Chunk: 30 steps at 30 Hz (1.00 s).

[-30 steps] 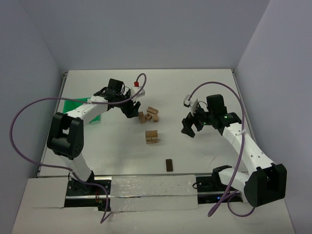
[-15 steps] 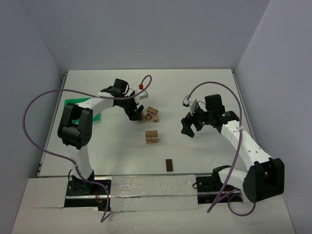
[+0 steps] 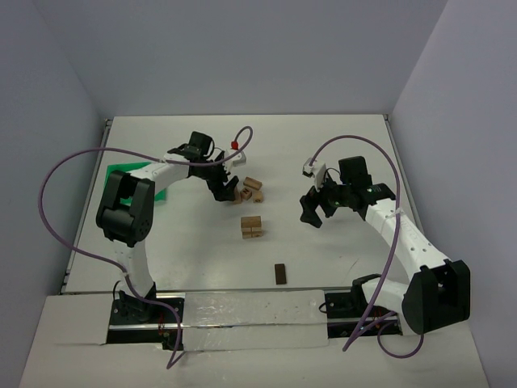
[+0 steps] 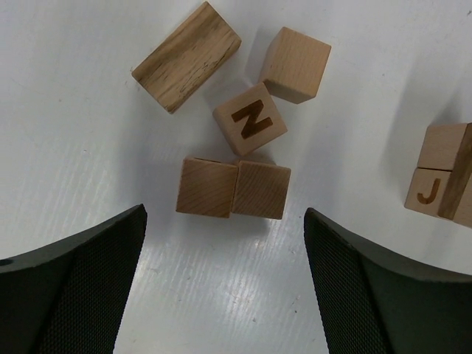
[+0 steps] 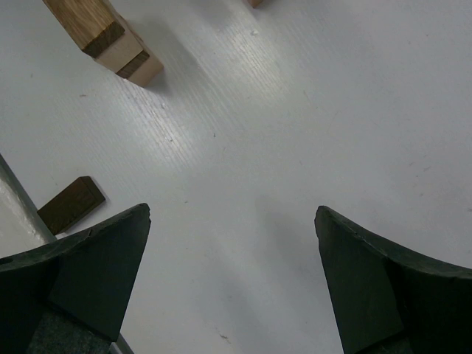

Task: Build the wood block tower

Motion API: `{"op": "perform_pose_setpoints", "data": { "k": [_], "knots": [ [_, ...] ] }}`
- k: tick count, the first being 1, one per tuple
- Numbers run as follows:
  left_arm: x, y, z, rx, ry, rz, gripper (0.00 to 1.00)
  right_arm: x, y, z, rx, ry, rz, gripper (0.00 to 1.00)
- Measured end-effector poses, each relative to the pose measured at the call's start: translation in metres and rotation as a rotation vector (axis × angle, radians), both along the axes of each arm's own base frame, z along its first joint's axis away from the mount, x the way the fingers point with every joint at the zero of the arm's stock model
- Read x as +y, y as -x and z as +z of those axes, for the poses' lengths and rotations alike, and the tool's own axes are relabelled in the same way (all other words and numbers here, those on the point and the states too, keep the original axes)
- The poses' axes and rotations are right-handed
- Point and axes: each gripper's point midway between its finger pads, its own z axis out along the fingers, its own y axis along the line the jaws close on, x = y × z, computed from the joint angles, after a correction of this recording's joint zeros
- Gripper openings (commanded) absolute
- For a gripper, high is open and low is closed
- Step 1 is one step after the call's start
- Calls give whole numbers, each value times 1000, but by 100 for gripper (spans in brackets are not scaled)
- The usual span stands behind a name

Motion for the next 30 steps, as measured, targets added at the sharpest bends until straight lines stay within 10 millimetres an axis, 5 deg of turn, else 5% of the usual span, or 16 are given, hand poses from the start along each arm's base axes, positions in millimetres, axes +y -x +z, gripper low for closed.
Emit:
{"op": "perform_pose_setpoints", "data": {
  "k": [21, 26, 30],
  "knots": [
    [-6, 2, -22, -115, -109, -55, 86, -1, 0, -1, 2, 4, -3, 100],
    [-3, -7, -23, -128, -127, 8, 70, -1, 0, -1, 2, 4, -3, 100],
    [-2, -8, -23, -112, -115, 81, 47, -1, 0, -1, 2, 4, -3, 100]
  ]
}}
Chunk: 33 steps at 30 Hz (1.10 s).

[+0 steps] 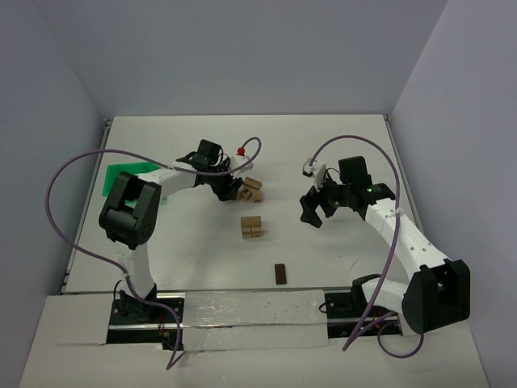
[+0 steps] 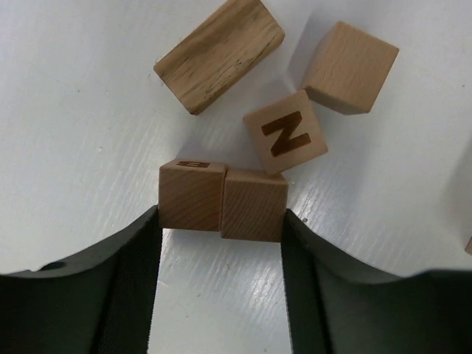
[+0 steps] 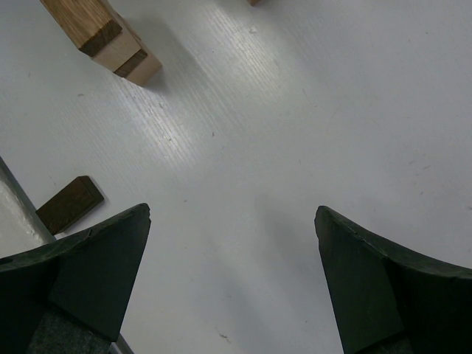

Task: Build the wood block tower

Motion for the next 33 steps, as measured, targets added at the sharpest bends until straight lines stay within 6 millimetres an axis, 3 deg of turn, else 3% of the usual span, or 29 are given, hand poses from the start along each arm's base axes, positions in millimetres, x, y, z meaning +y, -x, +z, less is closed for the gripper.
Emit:
{"op": "perform_pose_setpoints", "data": {
  "k": [12, 17, 27, 30, 33],
  "knots": [
    [25, 37, 2, 119, 34, 292, 13, 0, 0, 1, 0, -2, -2, 100],
    [30, 40, 3, 183, 69, 481, 9, 0, -1, 2, -1, -2, -3, 100],
    [54, 24, 2, 128, 97, 848, 15, 0, -1, 2, -1, 0, -5, 100],
    [60, 25, 2, 100, 83, 911, 25, 0, -1, 2, 0, -1, -7, 100],
    [60, 26, 1, 74, 66, 940, 29, 0, -1, 2, 0, -1, -7, 100]
  ]
}}
